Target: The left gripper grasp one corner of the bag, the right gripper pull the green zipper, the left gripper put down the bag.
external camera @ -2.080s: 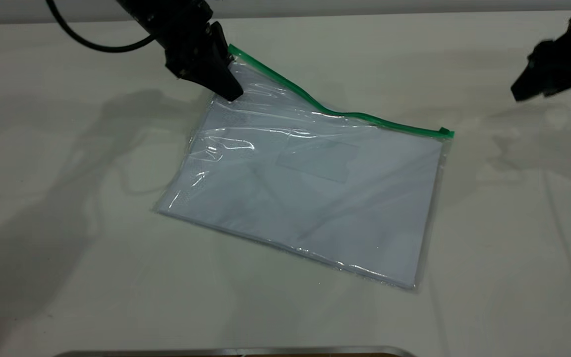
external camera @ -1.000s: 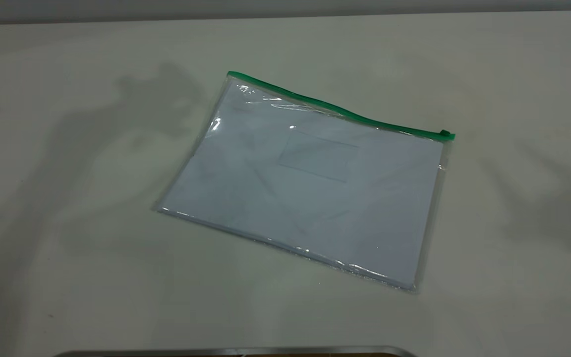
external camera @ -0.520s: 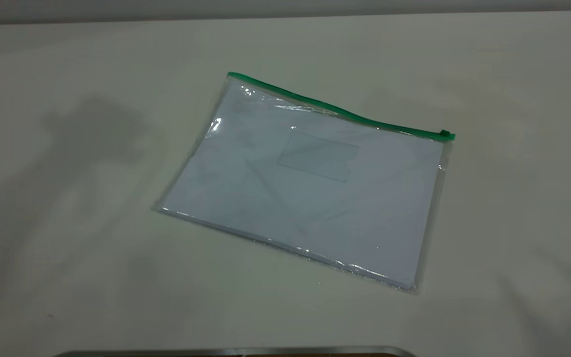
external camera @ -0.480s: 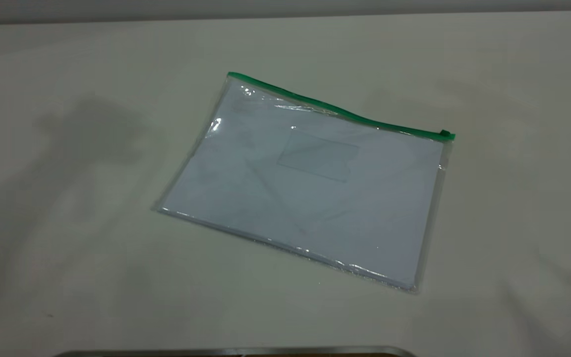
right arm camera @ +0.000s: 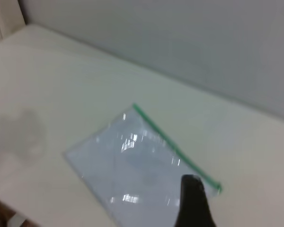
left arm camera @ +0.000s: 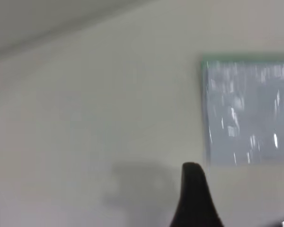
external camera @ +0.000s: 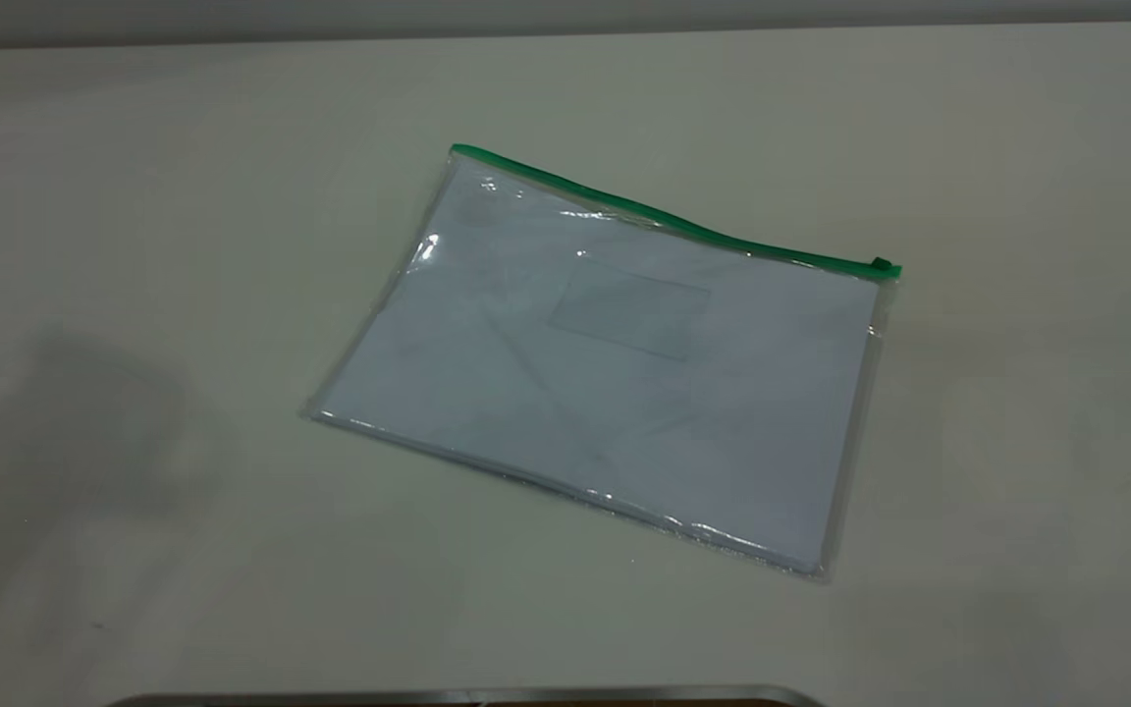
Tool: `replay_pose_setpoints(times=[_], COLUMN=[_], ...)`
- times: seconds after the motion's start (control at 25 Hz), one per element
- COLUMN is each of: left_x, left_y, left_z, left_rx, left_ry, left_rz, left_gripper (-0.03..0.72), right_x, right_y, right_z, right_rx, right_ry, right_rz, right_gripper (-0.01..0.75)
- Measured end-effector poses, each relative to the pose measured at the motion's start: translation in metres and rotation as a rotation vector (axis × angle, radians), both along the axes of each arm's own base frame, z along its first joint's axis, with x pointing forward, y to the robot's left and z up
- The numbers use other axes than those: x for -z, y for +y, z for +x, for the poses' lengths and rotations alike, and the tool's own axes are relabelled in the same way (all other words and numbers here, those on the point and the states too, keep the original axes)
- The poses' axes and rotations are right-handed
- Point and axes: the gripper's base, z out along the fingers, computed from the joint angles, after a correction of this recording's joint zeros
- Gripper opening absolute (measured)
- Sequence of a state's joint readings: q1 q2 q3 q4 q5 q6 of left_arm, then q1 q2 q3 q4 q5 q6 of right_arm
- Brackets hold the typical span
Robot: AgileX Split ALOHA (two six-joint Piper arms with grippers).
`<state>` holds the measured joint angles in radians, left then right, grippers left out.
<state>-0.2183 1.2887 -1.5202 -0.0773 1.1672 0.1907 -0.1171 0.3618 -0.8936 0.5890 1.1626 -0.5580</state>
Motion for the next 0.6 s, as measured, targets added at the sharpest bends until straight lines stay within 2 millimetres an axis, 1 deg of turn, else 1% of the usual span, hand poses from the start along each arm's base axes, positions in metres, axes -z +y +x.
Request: replay_pose_setpoints(times=[0.04,0.16,0.32,0.44,0.52,0.6], left_x=[0.007,0.041,0.072,0.084,0.089,0.094], left_y=[0.003,0.010,0.019,0.025,0.029,0.033], left_z=[-0.012,-0.045,-0.086,-0.115,-0.133,-0.151], left_rx=[-0.001,-0.002,-0.013,-0.023,-0.036,-0.052], left_ry=[0.018,0.104,0.152,0.136,0.109,0.071], left_rz=[0.003,0.022,0.026,0.016,0.002,-0.018], left_gripper=[0.588,0.588,0.588,0.588,0.588,0.588], right_x=[0.012,0.037,0.071,0.088,0.093,0.095], right_y=[0.000,-0.001,-0.006,-0.011,-0.013,-0.015], right_z=[-0.003,-0.010,-0.020,-0.024,-0.028,-0.031], right_rx=[0.012,0.044,0.110,0.173,0.195,0.182], right_ry=[0.024,0.064,0.121,0.151,0.147,0.141], right_rz=[0.008,0.019,0.004,-0.010,-0.025,-0.035], right_gripper=[0.551,0.551,0.551,0.551,0.551,0.551])
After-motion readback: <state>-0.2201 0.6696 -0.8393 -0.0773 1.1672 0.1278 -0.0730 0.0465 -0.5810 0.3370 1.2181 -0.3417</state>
